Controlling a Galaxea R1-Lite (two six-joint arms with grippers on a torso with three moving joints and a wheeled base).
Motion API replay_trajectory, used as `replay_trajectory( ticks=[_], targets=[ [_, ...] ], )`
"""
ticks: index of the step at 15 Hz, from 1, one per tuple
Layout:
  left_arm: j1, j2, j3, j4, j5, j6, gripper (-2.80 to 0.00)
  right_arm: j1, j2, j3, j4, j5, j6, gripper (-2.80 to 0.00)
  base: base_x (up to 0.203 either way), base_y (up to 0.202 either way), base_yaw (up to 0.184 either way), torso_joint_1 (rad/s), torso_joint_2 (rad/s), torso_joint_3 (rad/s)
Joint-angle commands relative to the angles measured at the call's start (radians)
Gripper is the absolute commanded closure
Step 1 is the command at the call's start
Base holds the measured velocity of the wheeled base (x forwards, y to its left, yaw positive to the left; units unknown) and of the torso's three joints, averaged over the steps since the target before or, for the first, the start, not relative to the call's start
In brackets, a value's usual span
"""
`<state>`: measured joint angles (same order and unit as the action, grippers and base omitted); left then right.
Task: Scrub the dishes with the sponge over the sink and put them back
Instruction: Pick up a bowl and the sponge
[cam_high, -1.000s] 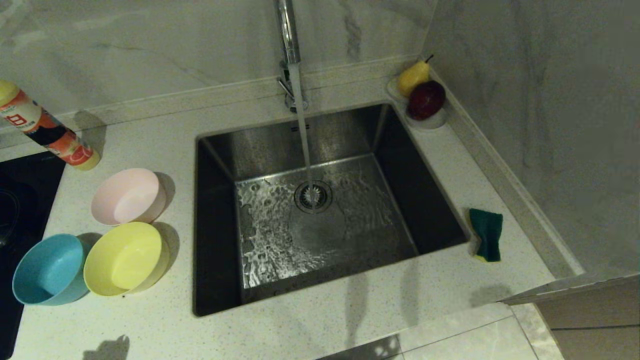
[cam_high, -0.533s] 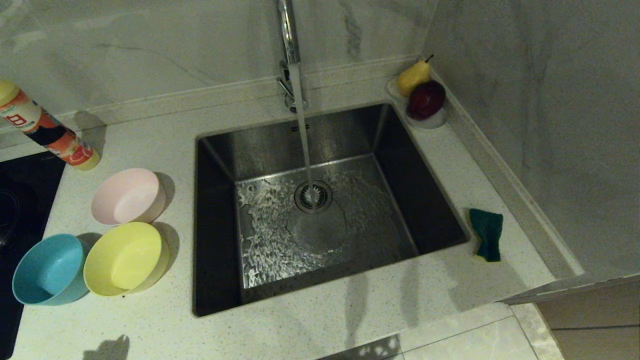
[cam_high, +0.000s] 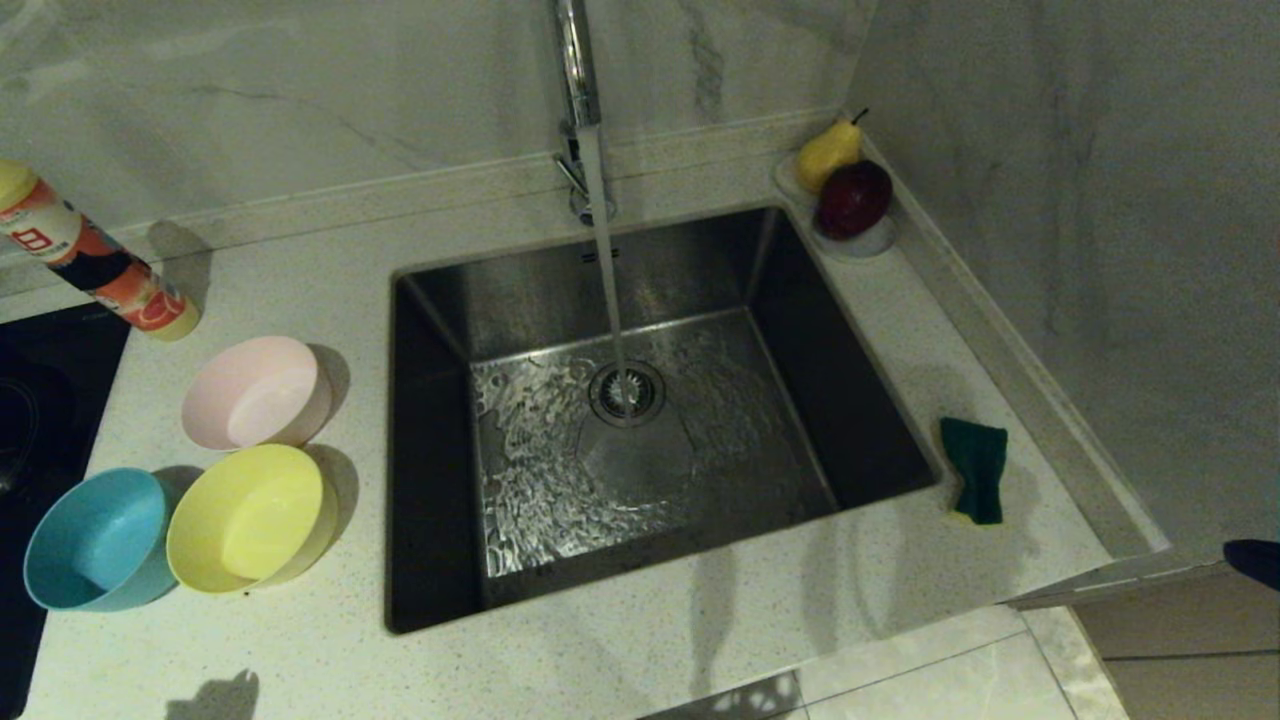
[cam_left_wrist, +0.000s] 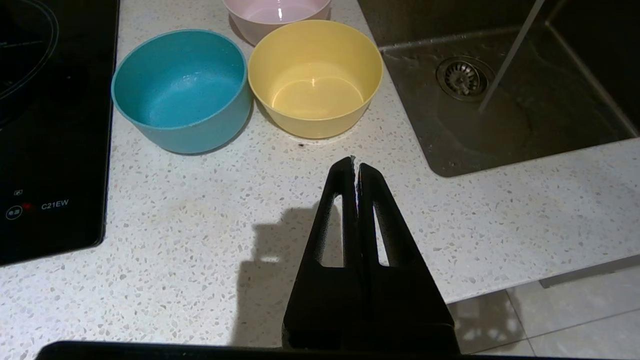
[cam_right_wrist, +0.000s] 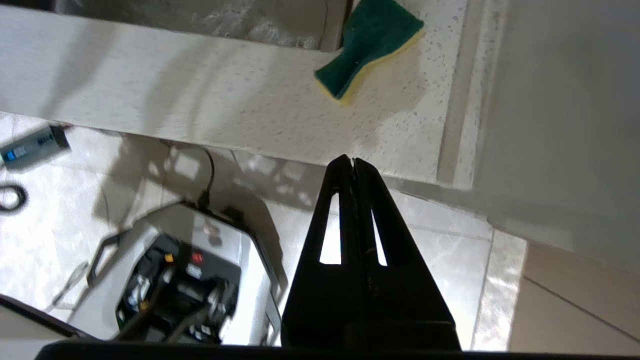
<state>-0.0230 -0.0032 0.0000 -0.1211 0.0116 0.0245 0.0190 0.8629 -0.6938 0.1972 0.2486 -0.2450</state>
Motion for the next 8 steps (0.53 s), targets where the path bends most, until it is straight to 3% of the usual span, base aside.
replay_trajectory(
  ticks=[1, 5, 8],
  targets=[
    [0.0, 0.002, 0.04, -0.002, 0.001, 0.0, 0.0, 0.058, 0.131, -0.014, -0.001, -0.016, -0.002, 0.0, 0.0, 0.0, 0.0, 0.0, 0.0, 0.0],
    [0.0, 0.002, 0.04, -0.002, 0.001, 0.0, 0.0, 0.139, 0.254, -0.013, -0.11, -0.159, 0.01, 0.0, 0.0, 0.0, 0.0, 0.0, 0.0, 0.0],
    [0.0, 0.002, 0.04, -0.002, 0.001, 0.0, 0.0, 0.176, 0.354, -0.045, -0.138, -0.208, 0.059, 0.0, 0.0, 0.0, 0.0, 0.0, 0.0, 0.0]
  ],
)
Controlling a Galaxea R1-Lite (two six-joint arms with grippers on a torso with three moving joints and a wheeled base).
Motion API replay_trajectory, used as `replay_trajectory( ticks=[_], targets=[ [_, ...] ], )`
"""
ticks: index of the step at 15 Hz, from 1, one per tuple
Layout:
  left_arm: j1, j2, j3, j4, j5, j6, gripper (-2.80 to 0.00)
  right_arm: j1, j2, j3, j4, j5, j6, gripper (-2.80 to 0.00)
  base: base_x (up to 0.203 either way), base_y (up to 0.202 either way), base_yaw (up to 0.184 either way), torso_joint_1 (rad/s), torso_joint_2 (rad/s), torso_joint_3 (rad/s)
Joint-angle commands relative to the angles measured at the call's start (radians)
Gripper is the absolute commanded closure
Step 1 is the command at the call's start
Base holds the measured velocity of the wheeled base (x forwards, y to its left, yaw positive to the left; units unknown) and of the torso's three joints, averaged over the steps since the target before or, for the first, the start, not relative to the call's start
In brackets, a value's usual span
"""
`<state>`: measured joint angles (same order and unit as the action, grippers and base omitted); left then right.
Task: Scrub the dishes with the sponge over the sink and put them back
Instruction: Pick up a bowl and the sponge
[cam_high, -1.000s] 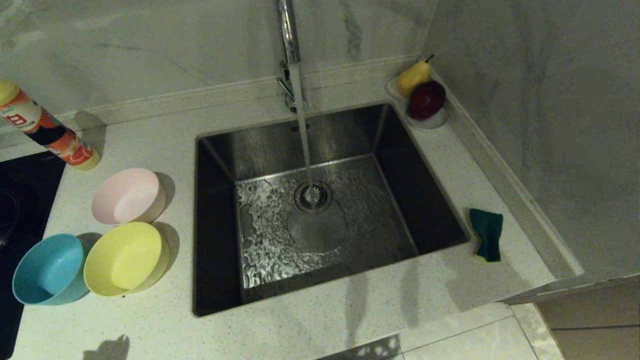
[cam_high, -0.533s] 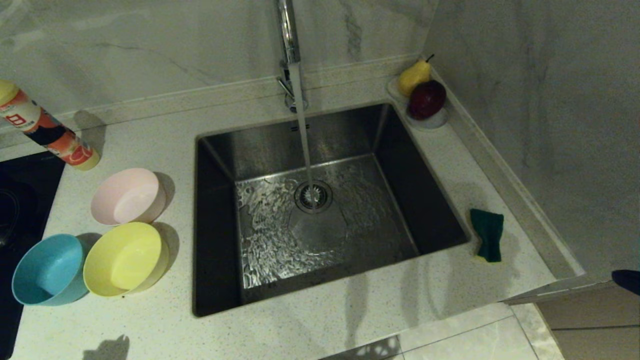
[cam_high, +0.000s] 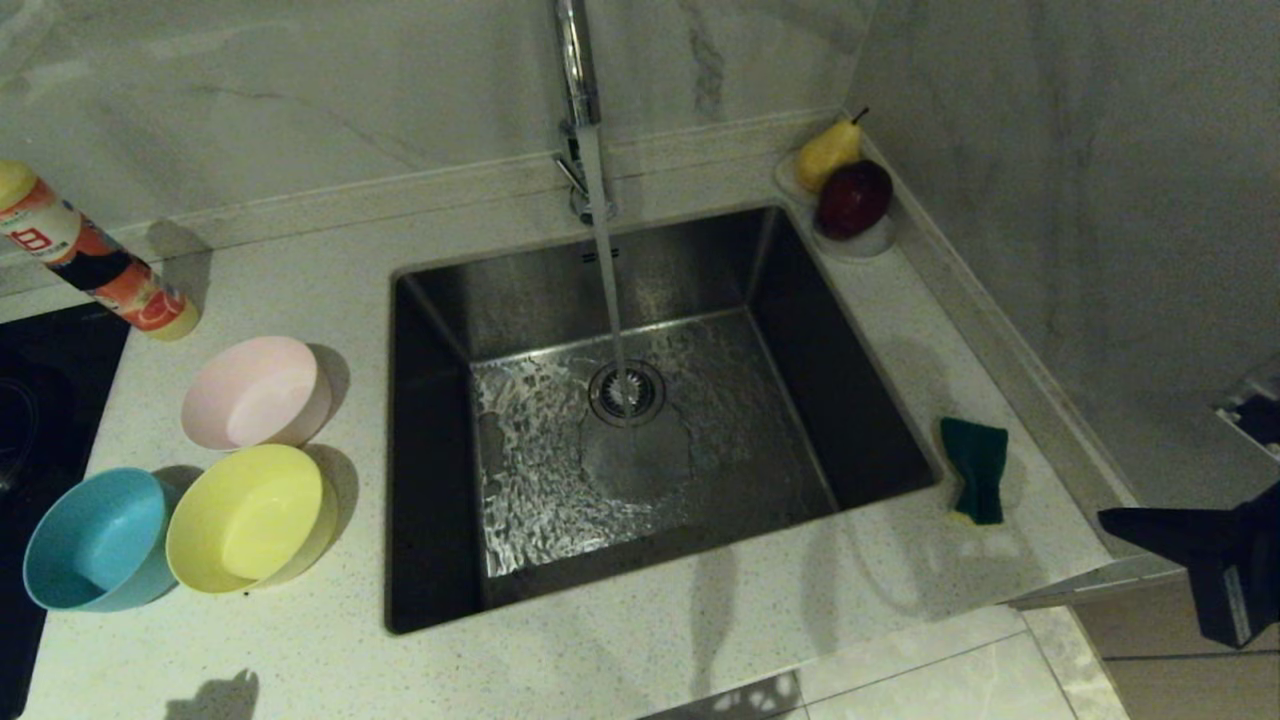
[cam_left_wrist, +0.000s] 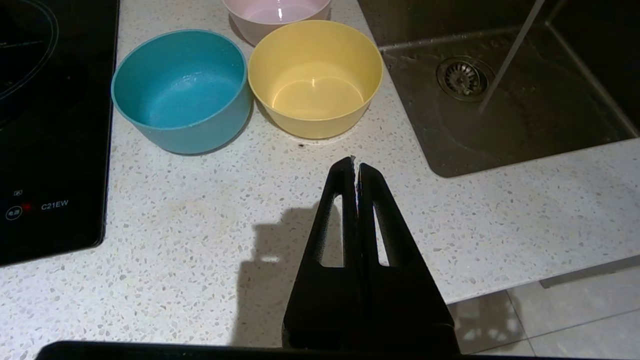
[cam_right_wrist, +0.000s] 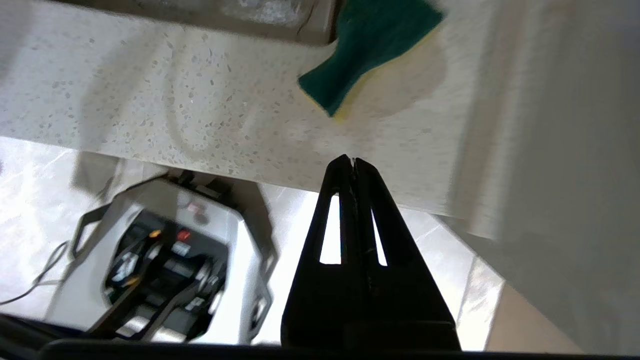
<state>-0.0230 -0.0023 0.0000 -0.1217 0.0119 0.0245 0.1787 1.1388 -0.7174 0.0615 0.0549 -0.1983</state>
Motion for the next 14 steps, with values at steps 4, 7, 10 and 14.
replay_trajectory(
  ticks=[4, 7, 10, 14],
  targets=[
    [0.0, 0.001, 0.04, -0.001, 0.0, 0.0, 0.0, 0.077, 0.185, -0.115, 0.006, -0.143, 0.145, -2.8, 0.0, 0.0, 0.0, 0.0, 0.0, 0.0],
    [0.0, 0.001, 0.04, -0.001, 0.0, 0.0, 0.0, 0.156, 0.252, -0.113, 0.009, -0.253, 0.269, -2.8, 0.0, 0.0, 0.0, 0.0, 0.0, 0.0],
    [0.0, 0.001, 0.04, -0.001, 0.0, 0.0, 0.0, 0.182, 0.263, -0.105, 0.021, -0.263, 0.334, -2.8, 0.0, 0.0, 0.0, 0.0, 0.0, 0.0],
    [0.0, 0.001, 0.04, -0.001, 0.0, 0.0, 0.0, 0.183, 0.296, -0.096, 0.028, -0.283, 0.37, -2.8, 0.0, 0.0, 0.0, 0.0, 0.0, 0.0]
  ],
)
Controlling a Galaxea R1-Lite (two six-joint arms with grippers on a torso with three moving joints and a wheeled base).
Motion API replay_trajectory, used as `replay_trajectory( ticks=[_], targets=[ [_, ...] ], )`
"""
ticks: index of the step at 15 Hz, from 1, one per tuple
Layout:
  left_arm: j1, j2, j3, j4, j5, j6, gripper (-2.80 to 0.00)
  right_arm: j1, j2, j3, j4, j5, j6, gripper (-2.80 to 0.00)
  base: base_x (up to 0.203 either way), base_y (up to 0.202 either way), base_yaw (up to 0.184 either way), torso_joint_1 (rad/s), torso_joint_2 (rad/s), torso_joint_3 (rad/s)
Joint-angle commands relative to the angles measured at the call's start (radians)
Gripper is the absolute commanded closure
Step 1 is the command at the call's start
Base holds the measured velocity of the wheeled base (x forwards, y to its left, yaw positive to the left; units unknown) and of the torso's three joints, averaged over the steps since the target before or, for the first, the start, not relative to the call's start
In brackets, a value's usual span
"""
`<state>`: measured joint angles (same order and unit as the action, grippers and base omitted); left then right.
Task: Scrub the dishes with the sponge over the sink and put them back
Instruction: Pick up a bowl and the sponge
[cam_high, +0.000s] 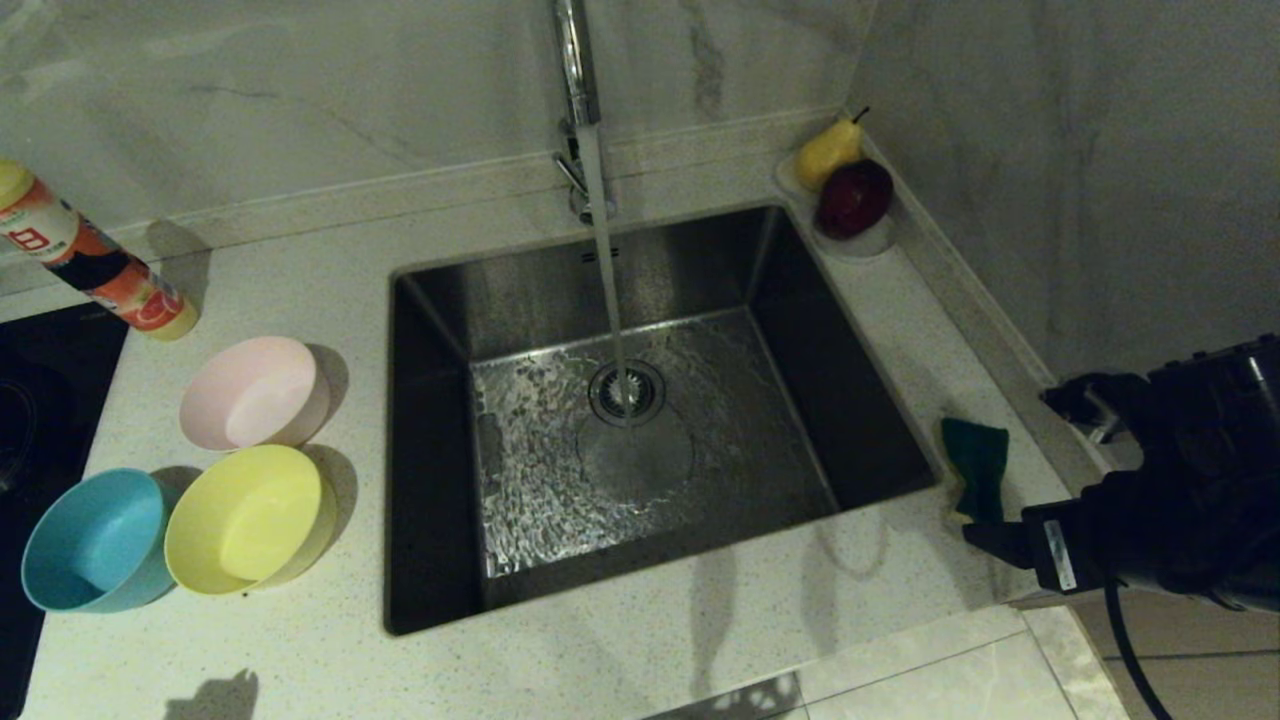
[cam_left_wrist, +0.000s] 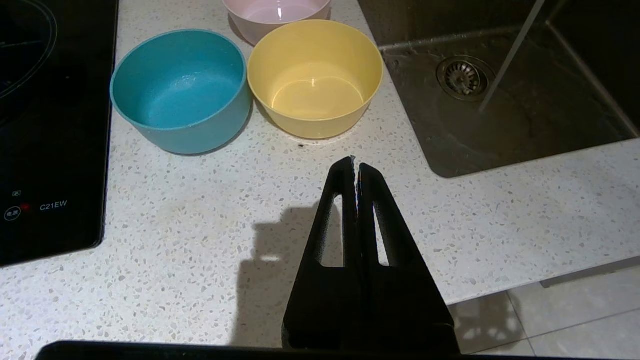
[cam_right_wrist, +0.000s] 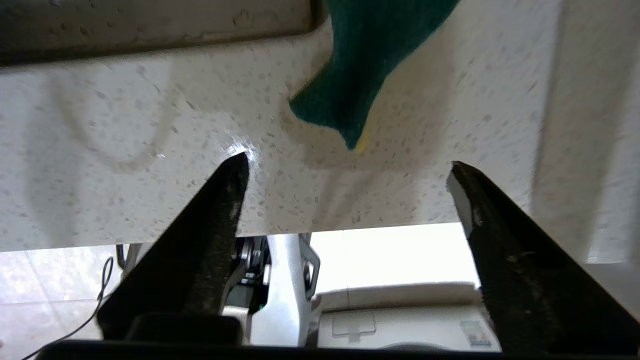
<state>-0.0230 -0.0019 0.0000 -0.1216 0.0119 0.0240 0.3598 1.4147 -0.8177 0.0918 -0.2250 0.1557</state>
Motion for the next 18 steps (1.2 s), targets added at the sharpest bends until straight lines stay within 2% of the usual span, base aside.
replay_trajectory(
  ticks=[1, 6, 10, 18],
  targets=[
    [0.0, 0.0, 0.04, -0.001, 0.0, 0.001, 0.0, 0.002, 0.033, 0.005, -0.005, -0.006, 0.033, -2.8, 0.0, 0.0, 0.0, 0.0, 0.0, 0.0],
    [0.0, 0.0, 0.04, -0.001, 0.0, 0.001, 0.0, 0.002, 0.078, -0.009, -0.029, -0.007, 0.057, -2.8, 0.0, 0.0, 0.0, 0.0, 0.0, 0.0],
    [0.0, 0.0, 0.04, -0.001, 0.0, 0.001, 0.0, 0.004, 0.129, -0.027, -0.092, -0.051, 0.061, -2.8, 0.0, 0.0, 0.0, 0.0, 0.0, 0.0],
    [0.0, 0.0, 0.04, -0.001, 0.0, 0.001, 0.0, 0.002, 0.147, -0.036, -0.098, -0.055, 0.077, -2.8, 0.0, 0.0, 0.0, 0.0, 0.0, 0.0]
  ],
)
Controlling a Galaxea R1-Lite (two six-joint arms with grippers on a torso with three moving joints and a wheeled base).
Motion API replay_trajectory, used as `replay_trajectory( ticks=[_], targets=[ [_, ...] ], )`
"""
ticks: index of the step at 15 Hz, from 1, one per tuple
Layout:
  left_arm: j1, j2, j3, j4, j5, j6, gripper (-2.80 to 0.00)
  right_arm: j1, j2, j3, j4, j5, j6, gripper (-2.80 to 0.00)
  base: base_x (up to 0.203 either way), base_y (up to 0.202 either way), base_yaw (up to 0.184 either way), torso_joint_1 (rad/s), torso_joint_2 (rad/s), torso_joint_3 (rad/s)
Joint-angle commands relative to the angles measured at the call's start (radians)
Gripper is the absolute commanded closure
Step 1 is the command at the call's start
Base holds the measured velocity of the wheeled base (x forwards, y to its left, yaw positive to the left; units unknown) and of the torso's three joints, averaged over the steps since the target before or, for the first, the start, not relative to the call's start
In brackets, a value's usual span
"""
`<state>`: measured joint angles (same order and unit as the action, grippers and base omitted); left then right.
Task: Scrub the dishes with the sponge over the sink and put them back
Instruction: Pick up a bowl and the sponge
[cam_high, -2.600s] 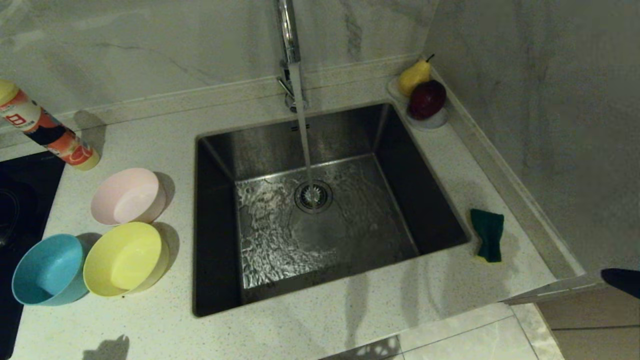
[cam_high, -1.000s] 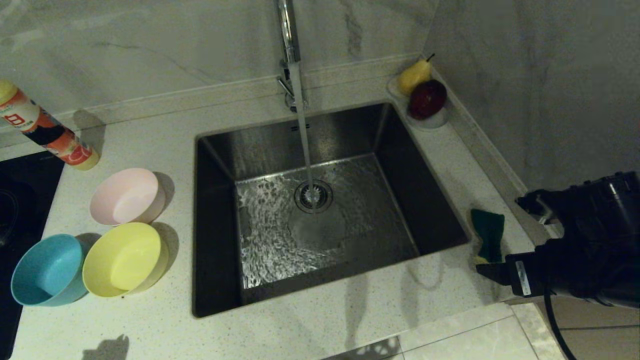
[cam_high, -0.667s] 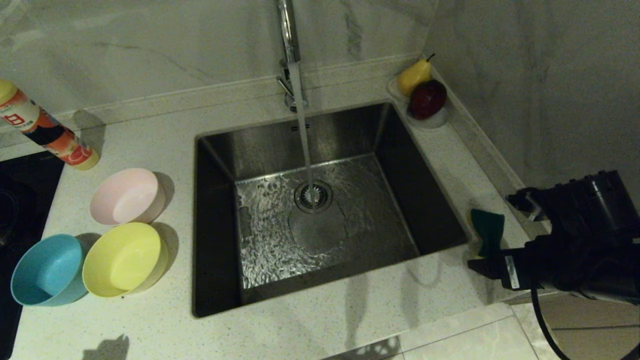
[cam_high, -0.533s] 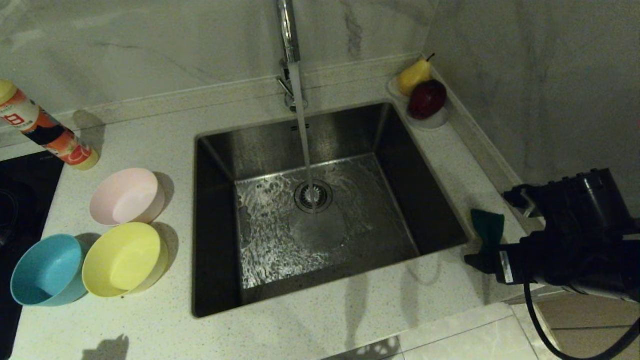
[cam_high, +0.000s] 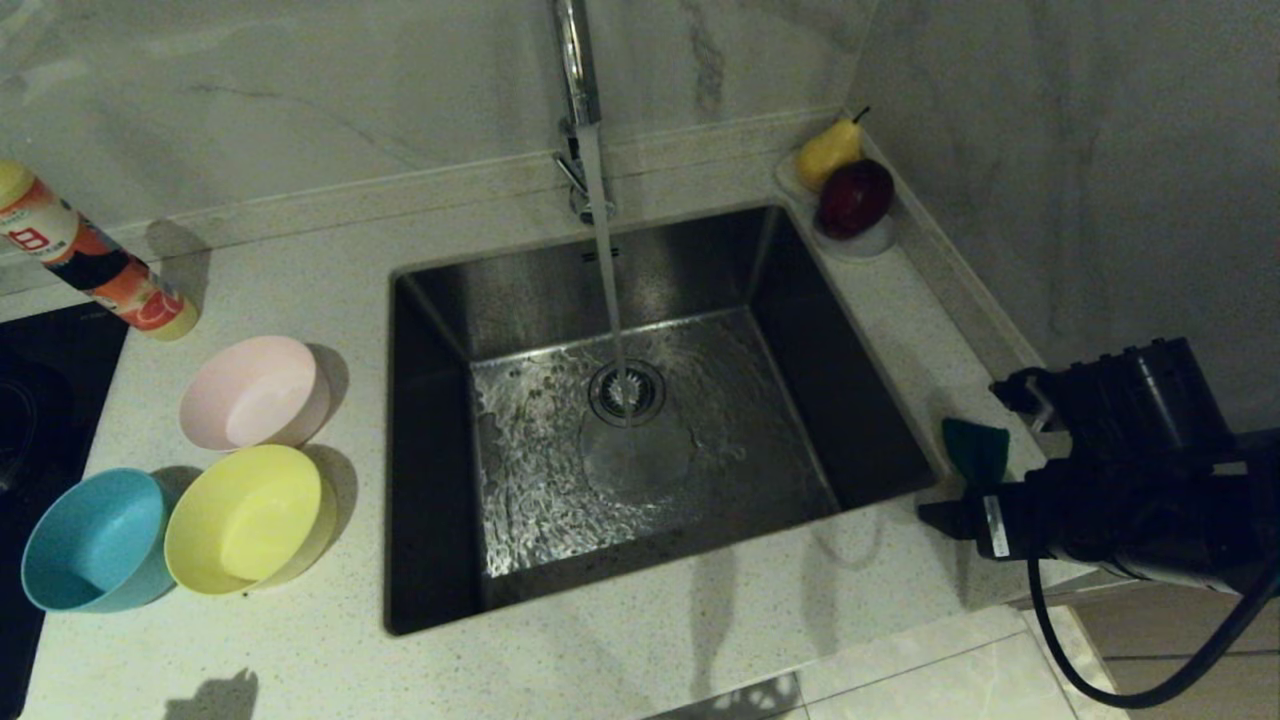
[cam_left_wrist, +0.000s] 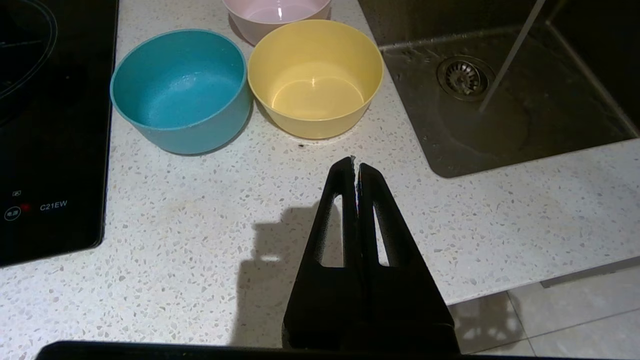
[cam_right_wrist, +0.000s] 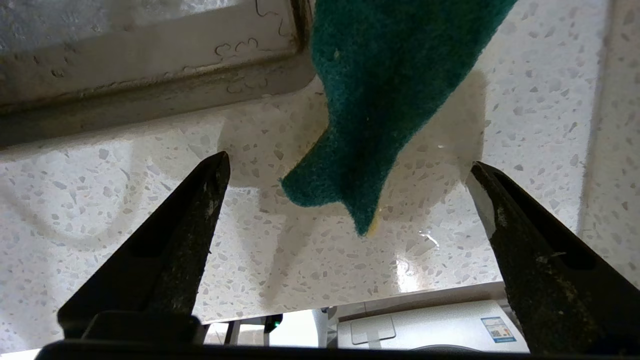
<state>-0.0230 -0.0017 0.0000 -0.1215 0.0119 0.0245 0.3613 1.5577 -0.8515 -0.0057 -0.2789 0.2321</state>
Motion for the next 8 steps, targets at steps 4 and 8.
replay_trajectory(
  ticks=[4, 8],
  targets=[
    [0.0, 0.0, 0.04, -0.001, 0.0, 0.0, 0.0, 0.0, 0.019, -0.021, 0.0, 0.0, 0.001, -2.8, 0.0, 0.0, 0.0, 0.0, 0.0, 0.0],
    [0.0, 0.0, 0.04, -0.001, 0.0, 0.0, 0.0, -0.001, 0.028, -0.031, 0.0, -0.002, 0.001, 0.0, 0.0, 0.0, 0.0, 0.0, 0.0, 0.0]
  ],
)
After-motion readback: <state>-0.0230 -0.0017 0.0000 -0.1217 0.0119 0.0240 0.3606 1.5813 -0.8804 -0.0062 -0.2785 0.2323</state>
